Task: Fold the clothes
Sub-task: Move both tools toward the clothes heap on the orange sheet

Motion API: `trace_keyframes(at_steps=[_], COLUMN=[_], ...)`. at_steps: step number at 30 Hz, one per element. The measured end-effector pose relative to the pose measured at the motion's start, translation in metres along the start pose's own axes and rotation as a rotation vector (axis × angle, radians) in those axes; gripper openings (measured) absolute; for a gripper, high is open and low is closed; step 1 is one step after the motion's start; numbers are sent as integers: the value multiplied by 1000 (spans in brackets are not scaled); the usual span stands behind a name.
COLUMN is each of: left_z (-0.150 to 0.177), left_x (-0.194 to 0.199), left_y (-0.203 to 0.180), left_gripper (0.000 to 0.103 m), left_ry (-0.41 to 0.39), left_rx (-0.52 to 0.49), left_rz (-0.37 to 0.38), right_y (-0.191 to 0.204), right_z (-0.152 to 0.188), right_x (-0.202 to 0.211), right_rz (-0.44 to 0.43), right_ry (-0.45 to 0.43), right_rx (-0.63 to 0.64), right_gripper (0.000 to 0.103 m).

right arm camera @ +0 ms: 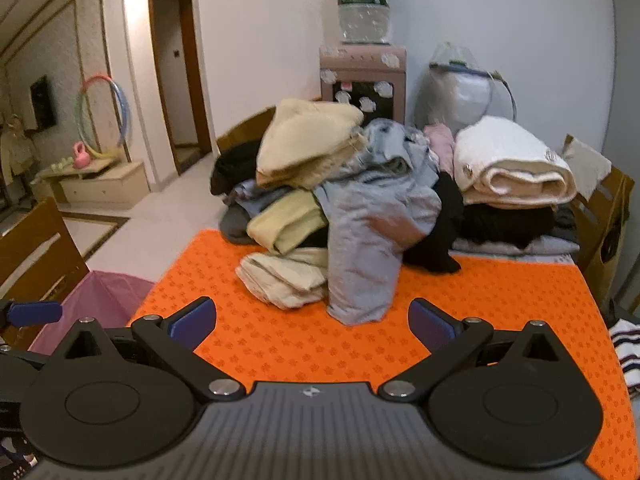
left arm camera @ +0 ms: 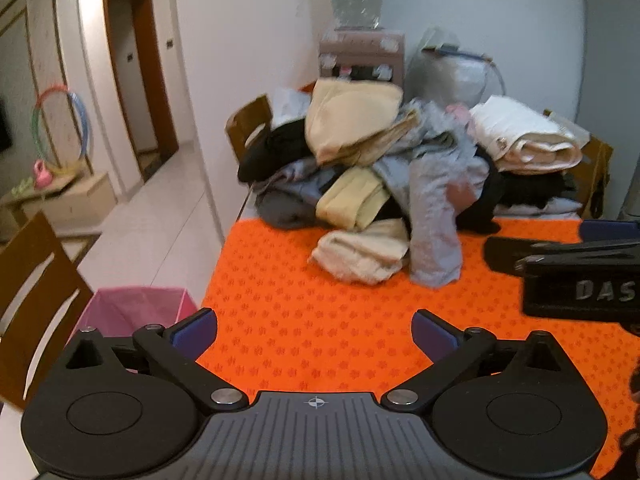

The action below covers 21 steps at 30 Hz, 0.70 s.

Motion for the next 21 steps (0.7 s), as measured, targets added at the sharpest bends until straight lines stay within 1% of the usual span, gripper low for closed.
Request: trace_keyframes(at_steps=[7,8,9,10,11,12,14,15,17,19,21], left_z=[-8,-9,-10,-7,-17,-19,-28,-26,-24,-13,-9], left_x=[-33,-38,-41,-16,8,25,3,-1,-12,-21,-35], left_y=[5,5,6,-3,-7,-3,2,5,7,9,8], left_gripper=[103,103,103,103,103,103,103,103,103,103,103], left_ry=[182,207,232,217,134,97,119,124,135,130,141], left_rx=[36,41,46,23,19,18,25,31,46,60,65], left_rz=[28,32,35,14,2,18,74,108,152,166,139], right_y=[-14,-12,0,10,13,7,5,4,6,6,6], right_z=[0,0,0,-1,-1,4,5,4,1,0,0], right_x=[-26,-26,-17,-9,-4,1,2,0,-4,-6,-9], right_rz=[-2,-2,-4,-12,-33,-52,-73,-74,-62,-48,-41], right_ry=[131,137,114,88,61,48,37,39,43,42,44], right_rx=[-15,-11,9,20,10,1,-9,-9,-1,5,9], right_gripper=[103,103,103,103,103,103,103,103,103,103,103])
Point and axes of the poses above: each gripper's, at about its wrist camera, not at the fingertips, and x roughly against the way its jaws point, y to its left, z to its underside, the point moved 2 cm from there along -x, roughly the way its jaws point, and after that the axes turned 8 degrees about -z, right-handed, at the moved point
